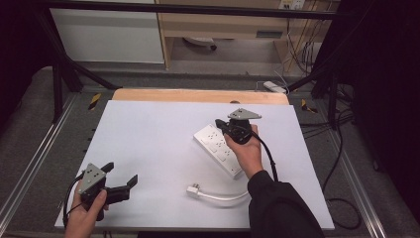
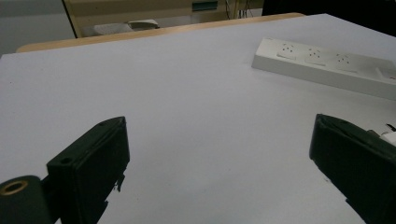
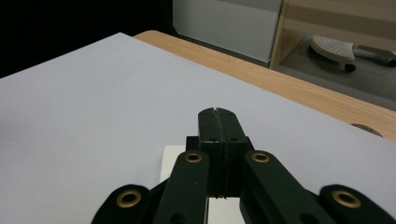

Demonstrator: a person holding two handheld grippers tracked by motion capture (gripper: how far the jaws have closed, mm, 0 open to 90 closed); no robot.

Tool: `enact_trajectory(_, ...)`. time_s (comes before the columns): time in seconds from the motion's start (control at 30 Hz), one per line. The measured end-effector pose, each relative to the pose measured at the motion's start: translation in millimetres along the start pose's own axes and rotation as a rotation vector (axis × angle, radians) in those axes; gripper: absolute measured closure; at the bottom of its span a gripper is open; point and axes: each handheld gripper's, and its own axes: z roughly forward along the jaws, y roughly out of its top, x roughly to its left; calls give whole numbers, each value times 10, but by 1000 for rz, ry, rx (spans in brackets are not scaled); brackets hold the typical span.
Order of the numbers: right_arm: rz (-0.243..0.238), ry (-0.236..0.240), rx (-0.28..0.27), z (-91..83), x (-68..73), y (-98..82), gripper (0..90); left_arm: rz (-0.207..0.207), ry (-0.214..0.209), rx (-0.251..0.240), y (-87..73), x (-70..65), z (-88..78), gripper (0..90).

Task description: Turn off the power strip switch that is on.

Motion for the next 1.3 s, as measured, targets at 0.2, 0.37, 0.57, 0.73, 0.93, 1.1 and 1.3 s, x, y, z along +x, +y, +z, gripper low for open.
enact_trajectory(0.2, 1, 6, 23, 97, 12, -29, 900, -2, -4, -1, -1, 5, 0, 48)
enact_trajectory(0.37, 6, 12, 43, 164, 31, -64, 900, -2, -6, -1, -1, 6, -1, 48)
enact_trajectory(0.57, 5, 17, 59, 216, 38, -84, 900, -2, -5, -1, -2, 3, -1, 48)
enact_trajectory(0.73, 2, 18, 68, 254, 48, -104, 900, -1, -7, 0, -1, 1, 1, 48)
enact_trajectory(0.93, 1, 21, 78, 297, 69, -115, 900, -3, -9, -2, -1, 5, -2, 48)
enact_trajectory(1.1, -3, 23, 85, 328, 91, -125, 900, -2, -10, -1, -1, 3, 1, 48)
enact_trajectory(1.3, 3, 22, 89, 367, 91, -139, 900, 0, -11, 1, -2, 2, 1, 48)
